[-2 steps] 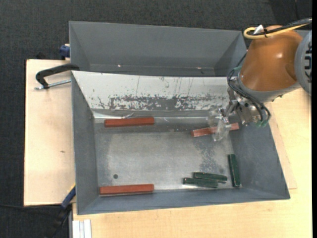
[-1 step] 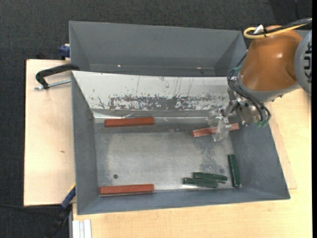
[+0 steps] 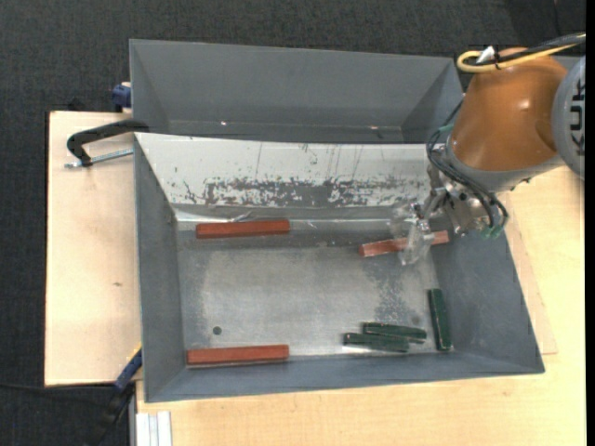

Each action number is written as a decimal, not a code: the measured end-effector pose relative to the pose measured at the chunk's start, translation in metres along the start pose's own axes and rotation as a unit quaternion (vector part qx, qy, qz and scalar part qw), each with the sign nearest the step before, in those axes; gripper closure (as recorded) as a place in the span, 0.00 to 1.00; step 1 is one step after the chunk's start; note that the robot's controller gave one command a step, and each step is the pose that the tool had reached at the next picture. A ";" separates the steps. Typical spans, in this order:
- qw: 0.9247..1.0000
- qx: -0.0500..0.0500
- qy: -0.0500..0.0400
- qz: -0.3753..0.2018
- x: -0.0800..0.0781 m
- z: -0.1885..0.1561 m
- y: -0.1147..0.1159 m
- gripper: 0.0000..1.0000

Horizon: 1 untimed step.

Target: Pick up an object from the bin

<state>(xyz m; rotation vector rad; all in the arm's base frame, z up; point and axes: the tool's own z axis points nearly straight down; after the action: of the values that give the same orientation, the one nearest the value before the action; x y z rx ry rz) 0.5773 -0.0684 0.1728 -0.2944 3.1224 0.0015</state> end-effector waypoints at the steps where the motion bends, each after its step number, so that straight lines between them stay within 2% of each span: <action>1: 1.000 0.000 0.000 0.000 0.000 0.000 0.000 1.00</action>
Offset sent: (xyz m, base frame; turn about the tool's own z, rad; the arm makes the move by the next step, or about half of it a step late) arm 0.0000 0.0000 0.0000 0.0000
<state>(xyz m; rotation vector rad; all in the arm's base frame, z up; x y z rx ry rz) 0.5773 -0.0684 0.1728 -0.2944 3.1226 0.0015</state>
